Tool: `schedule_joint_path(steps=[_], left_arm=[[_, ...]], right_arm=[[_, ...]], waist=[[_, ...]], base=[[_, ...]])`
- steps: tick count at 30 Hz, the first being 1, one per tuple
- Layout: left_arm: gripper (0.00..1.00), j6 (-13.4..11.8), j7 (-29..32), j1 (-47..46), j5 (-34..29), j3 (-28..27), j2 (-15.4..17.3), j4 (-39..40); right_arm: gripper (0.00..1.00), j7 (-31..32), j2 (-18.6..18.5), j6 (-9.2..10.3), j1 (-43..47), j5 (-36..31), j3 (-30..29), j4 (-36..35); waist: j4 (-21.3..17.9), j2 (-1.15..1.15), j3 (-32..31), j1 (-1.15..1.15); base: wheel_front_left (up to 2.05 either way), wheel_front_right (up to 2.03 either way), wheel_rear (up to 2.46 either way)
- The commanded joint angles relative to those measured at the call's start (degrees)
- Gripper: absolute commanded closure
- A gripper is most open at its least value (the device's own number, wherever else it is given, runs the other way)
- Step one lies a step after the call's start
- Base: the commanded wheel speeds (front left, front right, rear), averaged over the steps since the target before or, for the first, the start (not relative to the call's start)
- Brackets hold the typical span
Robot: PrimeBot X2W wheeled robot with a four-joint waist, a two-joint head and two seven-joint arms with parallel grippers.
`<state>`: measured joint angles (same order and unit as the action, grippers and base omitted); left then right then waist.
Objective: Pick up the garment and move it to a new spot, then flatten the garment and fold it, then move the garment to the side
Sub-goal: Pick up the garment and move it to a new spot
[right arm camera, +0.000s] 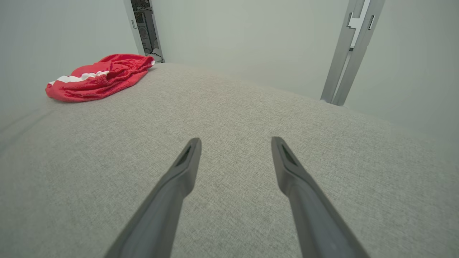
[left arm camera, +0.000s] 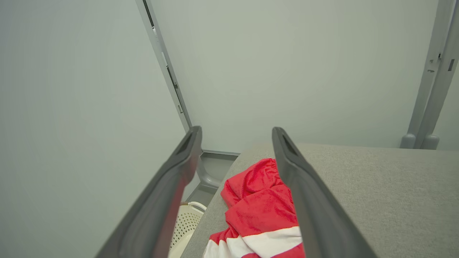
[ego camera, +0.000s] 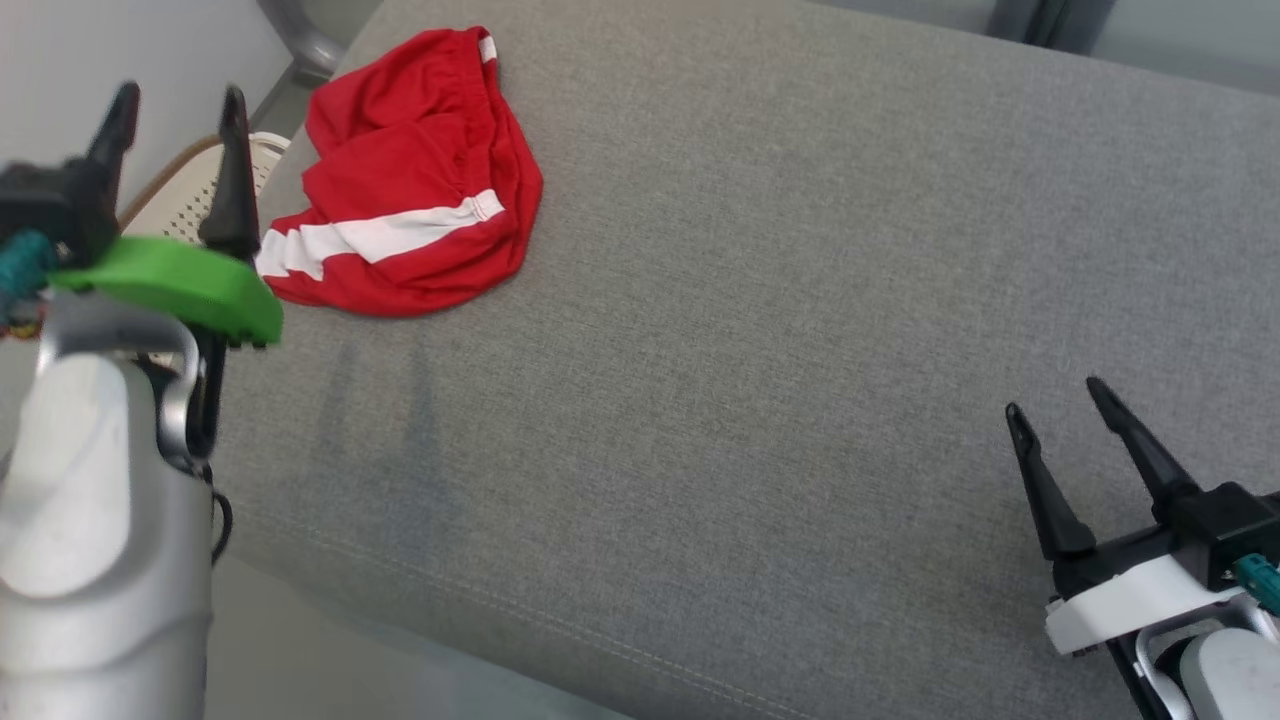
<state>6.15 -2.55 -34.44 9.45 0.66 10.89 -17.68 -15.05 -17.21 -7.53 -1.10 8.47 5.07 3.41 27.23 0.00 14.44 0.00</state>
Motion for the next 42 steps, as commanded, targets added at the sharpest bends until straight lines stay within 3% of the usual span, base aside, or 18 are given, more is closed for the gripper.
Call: schedule_joint_path(steps=[1,9,18,30,31,37,42], left_arm=[[0.00,0.47,1.87,-5.03,1.71,0.09,0.44,-2.66],[0.00,1.19,15.93,-24.53,10.25,-1.24,2.04,-22.76],[0.00,1.31,23.09,-35.40,14.78,-1.62,1.68,-39.69],[0.00,-1.71,17.60,-38.72,15.57,-2.75,4.23,-51.48],[1.00,-1.67,17.06,-38.81,15.67,-2.80,4.52,-51.87],[1.00,-0.39,8.70,-39.25,15.02,-2.30,7.26,-51.24],[1.00,0.90,1.07,-38.98,12.35,0.98,9.74,-49.13]], right_arm=[[0.00,-0.15,-1.03,0.09,-1.55,-0.61,-0.65,-0.94],[0.00,-0.15,-3.55,0.09,-4.53,-1.51,-4.50,-5.86],[0.00,-0.15,-3.68,0.09,-5.87,-1.07,-8.18,-10.86],[0.00,0.34,-2.29,0.14,-7.44,-1.41,-8.19,-9.82],[0.00,0.35,-2.18,0.15,-7.62,-1.45,-8.28,-9.81],[0.00,0.35,-0.78,0.15,-8.81,-1.39,-8.07,-9.08],[0.00,0.19,1.81,0.10,-9.51,-0.47,-6.79,-7.99]], waist=[[-4.26,0.00,8.63,0.00],[-8.18,0.00,17.48,0.00],[-10.75,0.00,24.73,0.00],[-13.99,0.00,28.30,0.00],[-14.17,0.00,28.33,0.00],[-15.19,0.00,26.41,0.00],[-16.20,0.00,20.87,0.00]], base=[[0.00,0.00,0.00],[0.00,0.00,0.00],[0.00,0.00,0.00],[0.00,0.00,0.00],[0.00,0.00,0.00],[0.00,0.00,0.00],[0.00,0.00,0.00]])
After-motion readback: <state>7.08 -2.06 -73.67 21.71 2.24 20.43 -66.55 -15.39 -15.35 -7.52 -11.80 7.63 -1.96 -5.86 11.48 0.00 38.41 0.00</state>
